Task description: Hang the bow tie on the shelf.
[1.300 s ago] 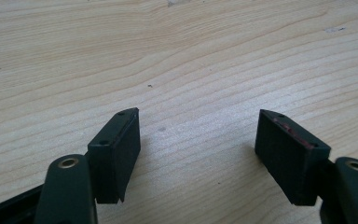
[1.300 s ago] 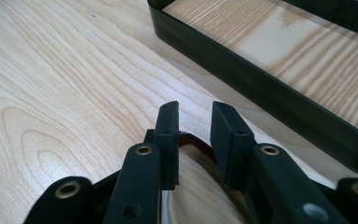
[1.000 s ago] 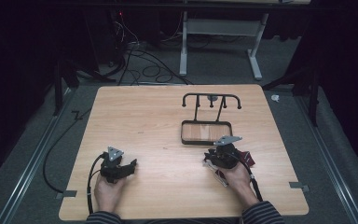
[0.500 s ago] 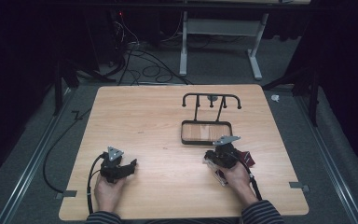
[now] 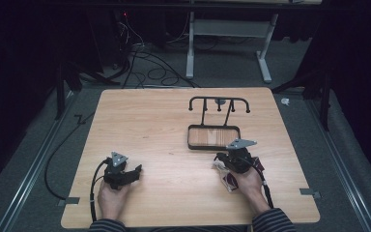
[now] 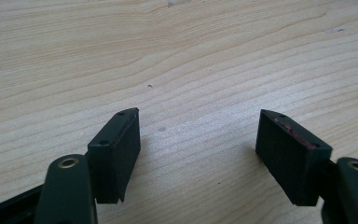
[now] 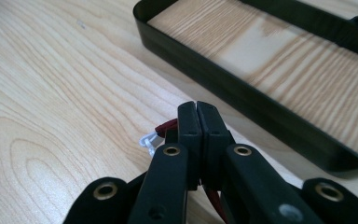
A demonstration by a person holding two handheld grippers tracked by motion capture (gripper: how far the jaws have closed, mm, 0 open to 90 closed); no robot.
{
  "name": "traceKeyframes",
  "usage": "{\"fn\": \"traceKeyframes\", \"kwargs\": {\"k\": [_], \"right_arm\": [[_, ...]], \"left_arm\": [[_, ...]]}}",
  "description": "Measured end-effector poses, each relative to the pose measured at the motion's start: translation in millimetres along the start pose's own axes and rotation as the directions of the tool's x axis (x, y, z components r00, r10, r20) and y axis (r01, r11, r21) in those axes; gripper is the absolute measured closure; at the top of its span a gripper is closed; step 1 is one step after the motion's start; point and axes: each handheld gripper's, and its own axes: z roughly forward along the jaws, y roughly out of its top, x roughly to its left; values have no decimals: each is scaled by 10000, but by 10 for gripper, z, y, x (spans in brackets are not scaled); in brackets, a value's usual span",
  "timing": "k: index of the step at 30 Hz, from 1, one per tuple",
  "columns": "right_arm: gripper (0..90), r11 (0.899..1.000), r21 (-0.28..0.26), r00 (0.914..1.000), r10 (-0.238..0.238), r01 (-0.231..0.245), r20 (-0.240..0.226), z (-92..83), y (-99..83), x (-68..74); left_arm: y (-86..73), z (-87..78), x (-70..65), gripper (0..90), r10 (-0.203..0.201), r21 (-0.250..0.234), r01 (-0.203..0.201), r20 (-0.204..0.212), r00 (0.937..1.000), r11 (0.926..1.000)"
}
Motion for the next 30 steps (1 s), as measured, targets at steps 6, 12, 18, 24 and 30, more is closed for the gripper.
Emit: {"fn": "traceKeyframes", "kwargs": {"k": [6, 12, 18, 24, 30], "right_arm": [[900, 9995, -329, 9997, -31, 39, 223, -124, 44, -32], [900, 9984, -546, 9995, -130, 145, 280, -201, 84, -29], [900, 9965, -822, 9991, -142, 174, 395, -293, 123, -45], [900, 9945, -1024, 9986, -190, 241, 500, -385, 171, -59], [900, 9907, -1329, 9977, -220, 305, 647, -477, 223, -75]], "left_arm": [[0, 0, -1, 312, 2, 1, -2, -4, 10000, 10000], [0, 0, 0, 311, -2, -2, 2, 2, 10000, 10000], [0, 0, -1, 311, 1, -2, -1, -2, 10000, 10000], [0, 0, -1, 311, 6, 0, -6, -6, 10000, 10000], [0, 0, -2, 312, 11, 2, -11, -17, 10000, 10000]]}}
